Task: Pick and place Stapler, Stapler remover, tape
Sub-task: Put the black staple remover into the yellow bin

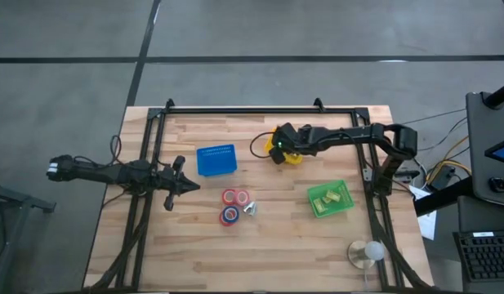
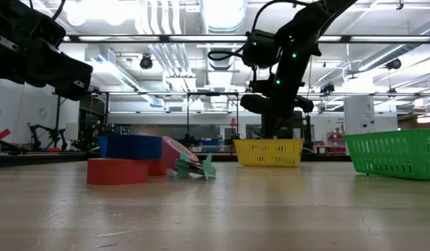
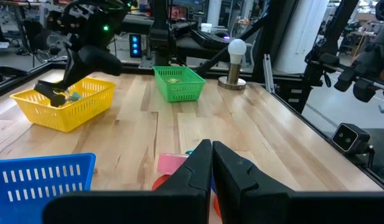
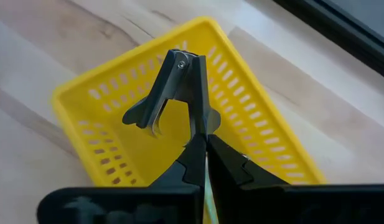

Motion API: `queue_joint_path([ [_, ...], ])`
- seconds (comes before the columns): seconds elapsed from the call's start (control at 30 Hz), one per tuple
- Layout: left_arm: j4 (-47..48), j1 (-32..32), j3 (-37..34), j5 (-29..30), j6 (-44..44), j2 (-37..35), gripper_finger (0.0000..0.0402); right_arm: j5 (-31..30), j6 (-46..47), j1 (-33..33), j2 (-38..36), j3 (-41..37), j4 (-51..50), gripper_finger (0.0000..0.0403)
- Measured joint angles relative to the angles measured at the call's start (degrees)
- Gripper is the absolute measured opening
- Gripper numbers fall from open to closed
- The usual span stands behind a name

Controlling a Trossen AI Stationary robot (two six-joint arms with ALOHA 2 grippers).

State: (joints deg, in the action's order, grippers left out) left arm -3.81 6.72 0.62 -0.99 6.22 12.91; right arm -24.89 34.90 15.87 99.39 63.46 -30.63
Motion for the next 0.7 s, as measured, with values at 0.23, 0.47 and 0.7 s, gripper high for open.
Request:
queue_joint_path([
  [0.23, 0.1, 0.0, 0.0, 0.0, 0.0, 0.0, 0.0016, 2.4, 0.9, 0.8, 0.2, -0.1, 0.0, 0.0008],
  [0.47, 0.1, 0.0, 0.0, 0.0, 0.0, 0.0, 0.0016, 2.9, 1.0, 0.8, 0.2, -0.1, 0.1, 0.0009],
  [0.7, 0.1, 0.0, 0.0, 0.0, 0.0, 0.0, 0.0016, 4.0, 1.0, 0.8, 0.2, -0.1, 0.1, 0.0012],
])
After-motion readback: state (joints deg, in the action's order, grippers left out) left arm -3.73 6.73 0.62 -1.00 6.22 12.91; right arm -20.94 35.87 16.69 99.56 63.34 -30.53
